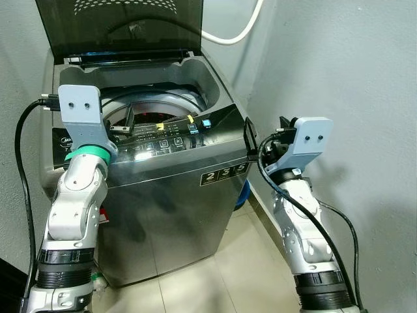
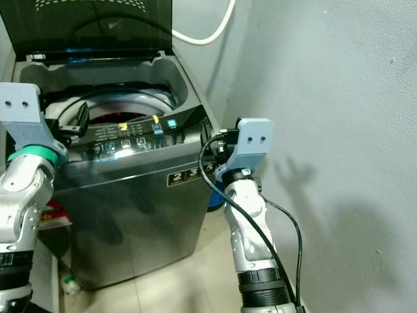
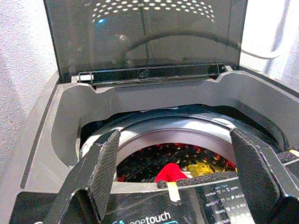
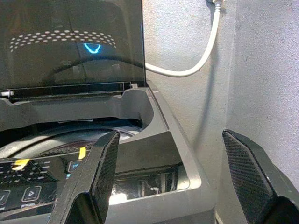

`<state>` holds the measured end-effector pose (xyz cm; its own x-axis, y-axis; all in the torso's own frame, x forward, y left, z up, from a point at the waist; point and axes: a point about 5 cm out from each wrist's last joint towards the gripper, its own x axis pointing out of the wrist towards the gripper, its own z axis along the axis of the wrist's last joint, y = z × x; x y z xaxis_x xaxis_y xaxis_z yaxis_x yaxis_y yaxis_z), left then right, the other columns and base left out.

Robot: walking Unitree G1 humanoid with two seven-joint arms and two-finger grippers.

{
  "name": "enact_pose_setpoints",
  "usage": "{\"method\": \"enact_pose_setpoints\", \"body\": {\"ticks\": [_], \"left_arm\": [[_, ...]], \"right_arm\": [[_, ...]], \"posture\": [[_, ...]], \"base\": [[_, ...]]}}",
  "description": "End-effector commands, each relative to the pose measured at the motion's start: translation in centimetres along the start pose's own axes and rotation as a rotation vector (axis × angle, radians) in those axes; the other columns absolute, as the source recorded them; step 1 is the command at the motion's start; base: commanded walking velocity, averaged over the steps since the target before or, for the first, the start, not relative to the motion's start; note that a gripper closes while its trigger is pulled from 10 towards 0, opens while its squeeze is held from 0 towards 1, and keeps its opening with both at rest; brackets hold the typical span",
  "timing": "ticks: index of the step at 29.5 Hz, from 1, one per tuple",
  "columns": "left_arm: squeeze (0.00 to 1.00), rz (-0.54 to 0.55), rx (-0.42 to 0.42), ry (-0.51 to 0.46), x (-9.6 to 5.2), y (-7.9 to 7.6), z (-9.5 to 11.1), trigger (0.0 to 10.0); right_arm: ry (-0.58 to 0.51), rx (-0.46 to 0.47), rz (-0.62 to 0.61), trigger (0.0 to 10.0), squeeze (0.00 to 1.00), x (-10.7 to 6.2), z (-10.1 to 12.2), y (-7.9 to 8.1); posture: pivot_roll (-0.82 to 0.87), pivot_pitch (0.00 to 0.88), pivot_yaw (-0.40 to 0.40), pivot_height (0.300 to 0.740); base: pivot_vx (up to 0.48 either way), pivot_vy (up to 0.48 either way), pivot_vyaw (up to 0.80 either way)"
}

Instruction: Clothes washing

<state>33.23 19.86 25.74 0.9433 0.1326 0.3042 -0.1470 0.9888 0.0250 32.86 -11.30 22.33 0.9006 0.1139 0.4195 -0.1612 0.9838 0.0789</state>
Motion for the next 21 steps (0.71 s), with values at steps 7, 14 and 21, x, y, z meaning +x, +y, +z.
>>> {"method": "enact_pose_setpoints", "body": {"ticks": [7, 14, 21], "left_arm": [[0.0, -0.005, 0.002, 0.029, -0.08, -0.16, -0.65, 10.0], [0.0, -0.01, -0.002, 0.031, -0.12, -0.34, -0.68, 10.0], [0.0, -0.014, -0.004, 0.032, -0.15, -0.47, -0.69, 10.0]], "right_arm": [[0.021, -0.012, 0.0, 10.0, 0.0, -0.12, -0.51, -0.16], [0.045, -0.075, 0.009, 10.0, 0.0, -0.33, -0.98, -0.22], [0.047, -0.078, 0.012, 10.0, 0.0, -0.4, -1.05, -0.2]], "posture": [[0.14, 0.0, -0.006, 0.74], [0.14, 0.0, -0.005, 0.74], [0.14, 0.0, -0.001, 0.74]], "base": [[0.0, 0.0, 0.0], [0.0, 0.0, 0.77], [0.0, 0.0, 0.77]]}}
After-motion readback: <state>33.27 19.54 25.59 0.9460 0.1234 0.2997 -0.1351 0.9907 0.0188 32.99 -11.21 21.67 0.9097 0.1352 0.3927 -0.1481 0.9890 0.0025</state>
